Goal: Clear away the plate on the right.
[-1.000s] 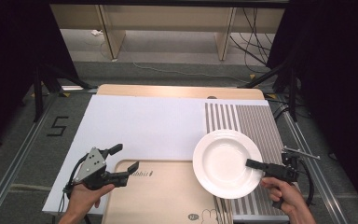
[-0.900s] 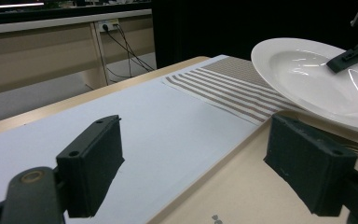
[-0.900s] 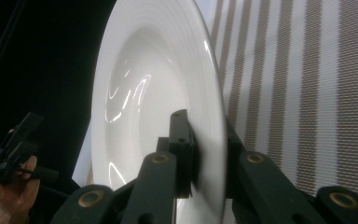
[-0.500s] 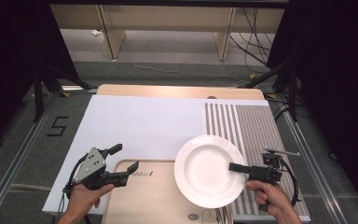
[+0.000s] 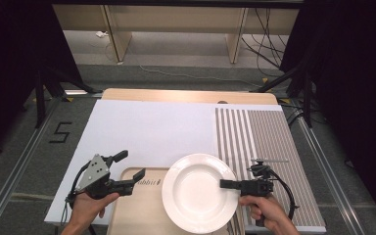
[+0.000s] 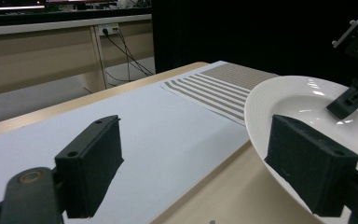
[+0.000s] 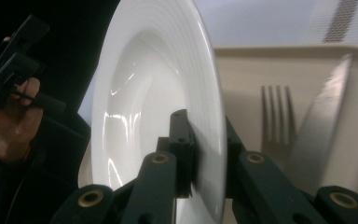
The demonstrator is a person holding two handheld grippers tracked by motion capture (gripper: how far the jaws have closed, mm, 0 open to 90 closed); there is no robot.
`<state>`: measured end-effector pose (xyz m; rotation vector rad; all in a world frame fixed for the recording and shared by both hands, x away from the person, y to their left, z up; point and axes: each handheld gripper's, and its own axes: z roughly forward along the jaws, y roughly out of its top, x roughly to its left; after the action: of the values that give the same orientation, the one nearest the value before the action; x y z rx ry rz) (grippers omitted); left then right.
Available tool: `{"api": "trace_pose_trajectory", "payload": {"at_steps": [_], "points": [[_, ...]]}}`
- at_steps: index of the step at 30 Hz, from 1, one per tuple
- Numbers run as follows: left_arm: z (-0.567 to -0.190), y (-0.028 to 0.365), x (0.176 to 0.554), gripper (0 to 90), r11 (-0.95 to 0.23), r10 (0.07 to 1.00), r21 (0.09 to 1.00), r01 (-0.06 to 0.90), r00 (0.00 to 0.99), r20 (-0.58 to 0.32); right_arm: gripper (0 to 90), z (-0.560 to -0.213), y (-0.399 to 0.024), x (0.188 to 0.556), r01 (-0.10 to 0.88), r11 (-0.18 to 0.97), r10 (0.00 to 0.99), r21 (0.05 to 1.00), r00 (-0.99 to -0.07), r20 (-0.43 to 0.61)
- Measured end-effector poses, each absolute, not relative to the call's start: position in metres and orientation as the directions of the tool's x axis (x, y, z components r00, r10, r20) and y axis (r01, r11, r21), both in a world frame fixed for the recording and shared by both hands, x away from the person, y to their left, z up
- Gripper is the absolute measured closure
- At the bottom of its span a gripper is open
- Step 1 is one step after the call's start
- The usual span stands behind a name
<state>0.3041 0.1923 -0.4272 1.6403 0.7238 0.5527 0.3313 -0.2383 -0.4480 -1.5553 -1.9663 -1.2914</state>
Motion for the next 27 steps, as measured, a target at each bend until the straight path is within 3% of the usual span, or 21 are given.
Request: {"api": "trace_pose_trajectory", "payload": {"at_steps": [27], "points": [[-0.426,0.194,0.304,17.4,-0.082,0.723,0.984,0.155,0.689,-0.048,82.2,-0.462,-0.176,0.325,0.904,0.17,0.607,0.392,-0.41,0.681]]}}
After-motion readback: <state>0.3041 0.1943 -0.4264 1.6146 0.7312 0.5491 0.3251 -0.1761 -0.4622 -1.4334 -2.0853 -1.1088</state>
